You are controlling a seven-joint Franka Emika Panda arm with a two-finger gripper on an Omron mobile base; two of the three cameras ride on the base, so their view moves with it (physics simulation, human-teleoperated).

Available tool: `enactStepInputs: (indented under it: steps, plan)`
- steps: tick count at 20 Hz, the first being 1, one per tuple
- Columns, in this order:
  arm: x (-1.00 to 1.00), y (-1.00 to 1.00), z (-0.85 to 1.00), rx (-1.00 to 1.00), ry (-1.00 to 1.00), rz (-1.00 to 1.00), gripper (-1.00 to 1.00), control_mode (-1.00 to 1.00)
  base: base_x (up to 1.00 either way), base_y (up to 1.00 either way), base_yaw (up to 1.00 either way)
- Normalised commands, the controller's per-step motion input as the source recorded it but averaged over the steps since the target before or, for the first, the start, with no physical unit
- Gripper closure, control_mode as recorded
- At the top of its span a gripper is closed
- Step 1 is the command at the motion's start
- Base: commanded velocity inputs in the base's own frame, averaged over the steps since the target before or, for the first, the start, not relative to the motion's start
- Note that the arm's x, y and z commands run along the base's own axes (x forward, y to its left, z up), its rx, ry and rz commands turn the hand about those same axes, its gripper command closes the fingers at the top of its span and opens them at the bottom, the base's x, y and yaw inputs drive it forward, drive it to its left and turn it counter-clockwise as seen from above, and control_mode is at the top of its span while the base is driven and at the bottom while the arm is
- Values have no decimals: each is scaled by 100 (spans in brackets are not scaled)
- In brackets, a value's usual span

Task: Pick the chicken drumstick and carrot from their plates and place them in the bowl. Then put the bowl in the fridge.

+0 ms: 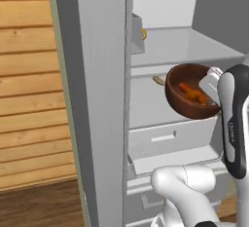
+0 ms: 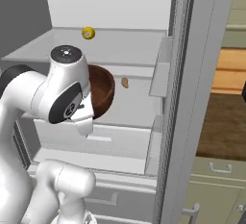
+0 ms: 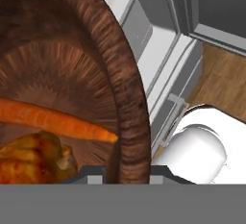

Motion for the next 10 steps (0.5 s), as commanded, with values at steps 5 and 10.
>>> enactStepInputs:
  steps: [5, 10]
  plan:
    - [0, 0, 0, 0, 0, 0, 100, 100, 64, 5, 0]
    - [36, 16, -22, -2, 0, 0, 100, -100, 6, 2, 0]
